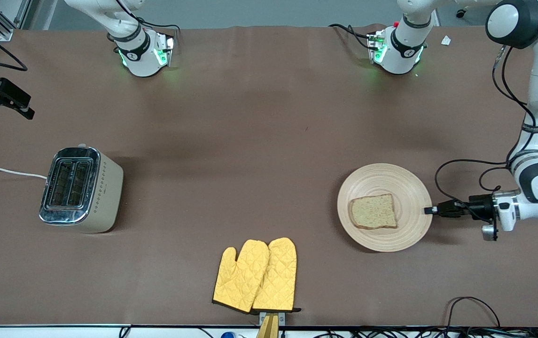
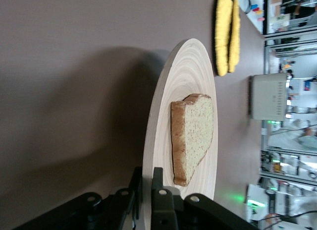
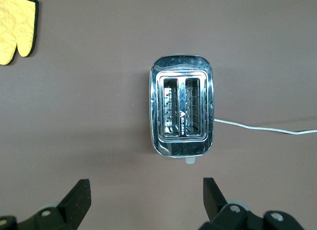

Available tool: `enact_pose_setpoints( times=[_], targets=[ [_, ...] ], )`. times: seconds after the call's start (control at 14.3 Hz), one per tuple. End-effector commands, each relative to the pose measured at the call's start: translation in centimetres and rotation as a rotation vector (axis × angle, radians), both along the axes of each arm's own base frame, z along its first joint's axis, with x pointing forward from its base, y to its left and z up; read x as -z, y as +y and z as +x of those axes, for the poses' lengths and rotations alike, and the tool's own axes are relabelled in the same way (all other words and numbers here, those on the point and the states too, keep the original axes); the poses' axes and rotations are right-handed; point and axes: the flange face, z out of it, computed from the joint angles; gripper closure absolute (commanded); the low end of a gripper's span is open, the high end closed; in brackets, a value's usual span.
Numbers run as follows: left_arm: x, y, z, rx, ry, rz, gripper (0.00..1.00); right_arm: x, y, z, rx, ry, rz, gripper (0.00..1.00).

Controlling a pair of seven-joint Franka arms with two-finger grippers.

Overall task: Move plate and put bread in toaster
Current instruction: 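Slide the wooden plate with the left gripper toward the table middle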

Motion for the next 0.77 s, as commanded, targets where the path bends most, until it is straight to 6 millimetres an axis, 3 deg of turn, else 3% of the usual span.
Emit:
enact_pose_setpoints(
  times=[0.0, 0.21, 0.35, 0.7],
  targets=[
    [-2.6, -4.7, 1.3, 0.029, 0.019, -0.097, 1.00, -0.5, 0.0, -0.6, -0.008, -0.005, -0.015, 0.00],
    [-3.7, -11.4, 1.6, 0.102, 0.040, -0.116, 1.00, -0.5, 0.0, -0.6, -0.008, -0.005, -0.015, 0.00],
    [-4.2, -17.0, 1.6, 0.149, 0.037, -0.141, 1.00, -0.5, 0.0, -0.6, -0.008, -0.002, -0.015, 0.00],
    [-2.9, -27.1, 0.6, 0.202, -0.002, -0.091, 1.00, -0.5, 0.0, -0.6, -0.008, -0.001, -0.015, 0.00]
  ],
)
